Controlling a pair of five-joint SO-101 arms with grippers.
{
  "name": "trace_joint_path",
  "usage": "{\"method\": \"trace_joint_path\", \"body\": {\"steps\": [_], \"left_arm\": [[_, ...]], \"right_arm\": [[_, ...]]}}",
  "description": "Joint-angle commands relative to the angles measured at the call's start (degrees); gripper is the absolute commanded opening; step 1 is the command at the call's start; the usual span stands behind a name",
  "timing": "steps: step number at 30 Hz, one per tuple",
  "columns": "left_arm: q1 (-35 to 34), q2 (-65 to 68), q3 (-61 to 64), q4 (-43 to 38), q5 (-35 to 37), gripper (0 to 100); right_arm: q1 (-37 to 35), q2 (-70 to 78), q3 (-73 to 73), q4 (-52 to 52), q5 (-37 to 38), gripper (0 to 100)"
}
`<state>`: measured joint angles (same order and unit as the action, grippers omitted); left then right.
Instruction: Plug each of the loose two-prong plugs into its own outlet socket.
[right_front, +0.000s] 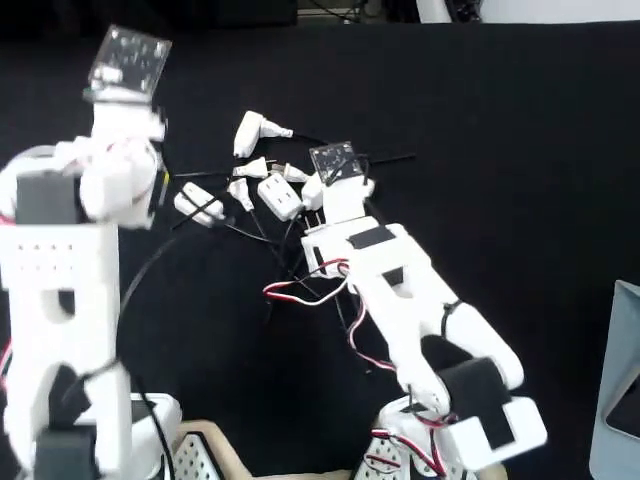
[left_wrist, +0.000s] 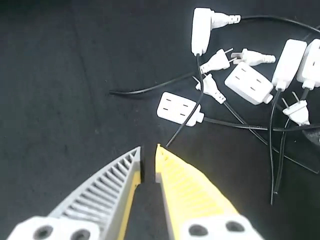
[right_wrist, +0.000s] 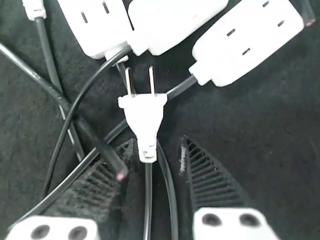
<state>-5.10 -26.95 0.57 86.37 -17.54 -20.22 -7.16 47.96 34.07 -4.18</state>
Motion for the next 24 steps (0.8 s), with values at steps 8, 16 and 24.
{"method": "trace_joint_path", "body": {"steps": [8,16,24], "left_arm": [[-0.4,-20.2,32.9,-16.4,0.6,7],[-0.4,-21.4,42.1,-17.8,0.6,7],[-0.5,-21.4,46.5,-17.8,0.6,7]], "right_arm": [[-0.6,3.3,-3.7,-4.7,0.4,13.3],[-0.6,4.3,-5.3,-4.5,0.4,1.6],[-0.3,1.1,-5.0,-1.9,0.8,1.2]]}}
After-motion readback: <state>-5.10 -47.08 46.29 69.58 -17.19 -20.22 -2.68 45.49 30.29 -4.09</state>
